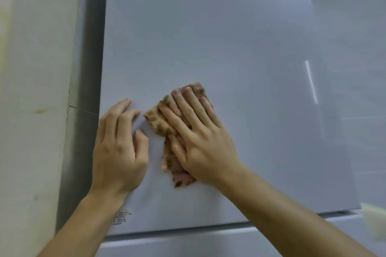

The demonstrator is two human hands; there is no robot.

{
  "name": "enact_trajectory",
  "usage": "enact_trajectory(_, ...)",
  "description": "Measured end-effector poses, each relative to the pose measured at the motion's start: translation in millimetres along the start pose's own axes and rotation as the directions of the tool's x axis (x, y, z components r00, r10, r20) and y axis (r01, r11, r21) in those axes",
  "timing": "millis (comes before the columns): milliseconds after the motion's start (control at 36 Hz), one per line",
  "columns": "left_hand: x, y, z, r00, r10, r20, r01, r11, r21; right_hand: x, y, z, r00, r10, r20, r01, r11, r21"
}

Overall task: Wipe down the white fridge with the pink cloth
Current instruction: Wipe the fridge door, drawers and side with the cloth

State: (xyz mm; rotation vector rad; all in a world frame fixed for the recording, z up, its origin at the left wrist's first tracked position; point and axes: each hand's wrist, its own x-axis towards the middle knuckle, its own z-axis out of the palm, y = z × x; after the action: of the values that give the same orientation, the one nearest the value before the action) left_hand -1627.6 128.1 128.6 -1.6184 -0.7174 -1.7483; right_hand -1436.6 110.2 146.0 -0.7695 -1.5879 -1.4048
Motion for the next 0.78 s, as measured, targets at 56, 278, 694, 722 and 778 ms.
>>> enact_trajectory(56, 0.4, 1.2, 0.5, 1.0, 0.006, -0.003, -0.006, 1.0, 0.005, -12.9, 15.5, -10.8, 1.0, 0.006, -0.005, -0.006, 1.0, -0.009)
enact_trajectory(278, 0.6, 1.0, 1.2, 1.0, -0.022, -0.021, 0.021, 0.999, -0.027, -22.8, 124.9, -61.6, 0.609, 0.791, -0.054, -0.791, 0.601, -0.116)
enact_trajectory(694, -0.7, -6.2, -5.9, 0.997, 0.082, 0.007, -0.082, 0.996, 0.021, 48.6, 23.4, 4.2, 0.85, 0.499, -0.168, -0.517, 0.852, -0.083)
enact_trajectory(722, -2.2, -7.6, -6.6, 0.996, 0.089, -0.007, -0.089, 0.995, 0.041, 49.6, 8.7, 8.3, 0.873, 0.457, -0.167, -0.472, 0.88, -0.06)
enact_trajectory(778, -6.9, -11.7, -8.6, 0.995, 0.078, -0.063, -0.073, 0.994, 0.077, 48.0, -22.9, 15.7, 0.92, 0.37, -0.13, -0.375, 0.927, -0.015)
